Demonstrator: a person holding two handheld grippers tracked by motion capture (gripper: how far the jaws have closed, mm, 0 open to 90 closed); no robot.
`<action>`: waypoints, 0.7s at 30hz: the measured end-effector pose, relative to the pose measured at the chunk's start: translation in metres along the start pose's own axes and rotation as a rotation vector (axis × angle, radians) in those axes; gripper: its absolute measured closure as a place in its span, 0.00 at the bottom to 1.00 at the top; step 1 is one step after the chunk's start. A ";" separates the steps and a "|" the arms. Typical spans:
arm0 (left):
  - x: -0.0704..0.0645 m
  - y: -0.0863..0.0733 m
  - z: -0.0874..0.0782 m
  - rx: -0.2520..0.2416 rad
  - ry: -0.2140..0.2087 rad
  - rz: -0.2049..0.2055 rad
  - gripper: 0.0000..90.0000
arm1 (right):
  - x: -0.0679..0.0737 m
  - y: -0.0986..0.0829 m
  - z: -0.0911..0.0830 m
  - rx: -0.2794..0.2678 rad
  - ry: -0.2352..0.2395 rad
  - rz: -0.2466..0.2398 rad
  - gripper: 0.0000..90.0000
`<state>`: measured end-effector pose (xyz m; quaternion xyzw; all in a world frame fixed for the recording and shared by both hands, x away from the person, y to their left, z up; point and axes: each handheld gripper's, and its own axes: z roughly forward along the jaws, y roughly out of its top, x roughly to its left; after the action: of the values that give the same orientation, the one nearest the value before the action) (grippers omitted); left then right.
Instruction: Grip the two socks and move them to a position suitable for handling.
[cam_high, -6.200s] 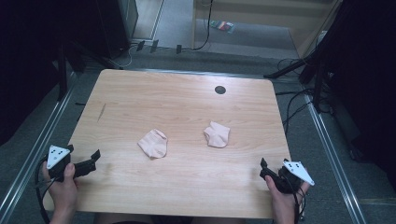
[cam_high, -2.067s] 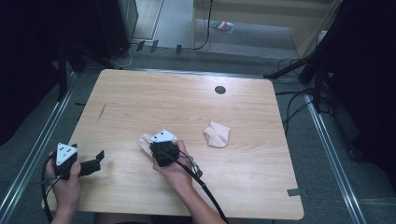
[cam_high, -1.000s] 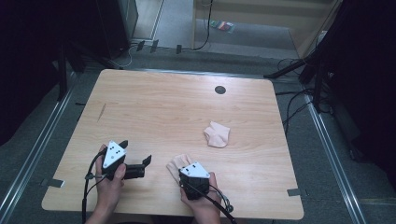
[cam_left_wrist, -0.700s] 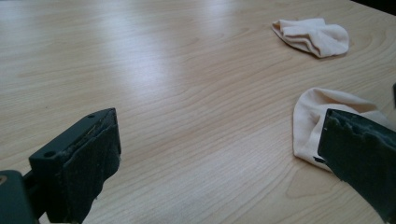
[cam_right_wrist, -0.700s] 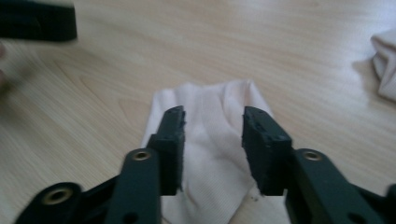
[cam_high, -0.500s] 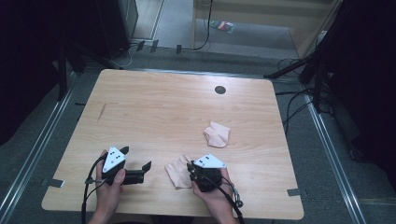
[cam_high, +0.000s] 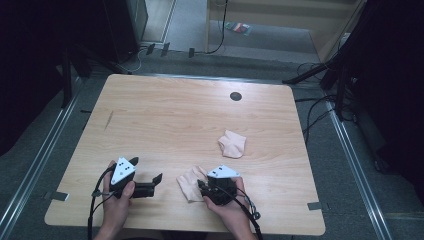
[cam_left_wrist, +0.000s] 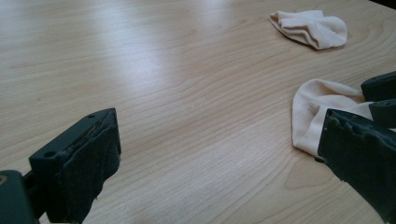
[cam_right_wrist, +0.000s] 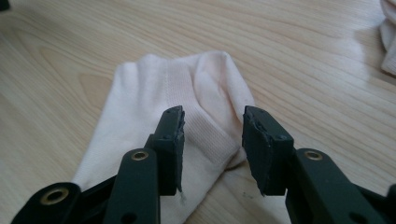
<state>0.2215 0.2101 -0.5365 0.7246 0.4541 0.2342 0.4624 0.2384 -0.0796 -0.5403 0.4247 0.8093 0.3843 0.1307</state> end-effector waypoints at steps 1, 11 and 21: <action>0.000 0.000 0.000 0.000 0.000 0.000 0.00 | 0.000 0.000 0.000 0.000 0.000 0.000 0.66; 0.001 -0.001 0.001 0.006 0.008 0.005 0.00 | 0.013 -0.003 -0.004 -0.017 -0.062 -0.107 0.86; 0.004 -0.001 0.001 0.009 0.017 -0.004 0.00 | 0.016 -0.001 -0.013 -0.045 0.002 -0.098 0.81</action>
<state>0.2237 0.2134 -0.5380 0.7238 0.4606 0.2375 0.4555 0.2214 -0.0743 -0.5299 0.3811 0.8205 0.3957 0.1582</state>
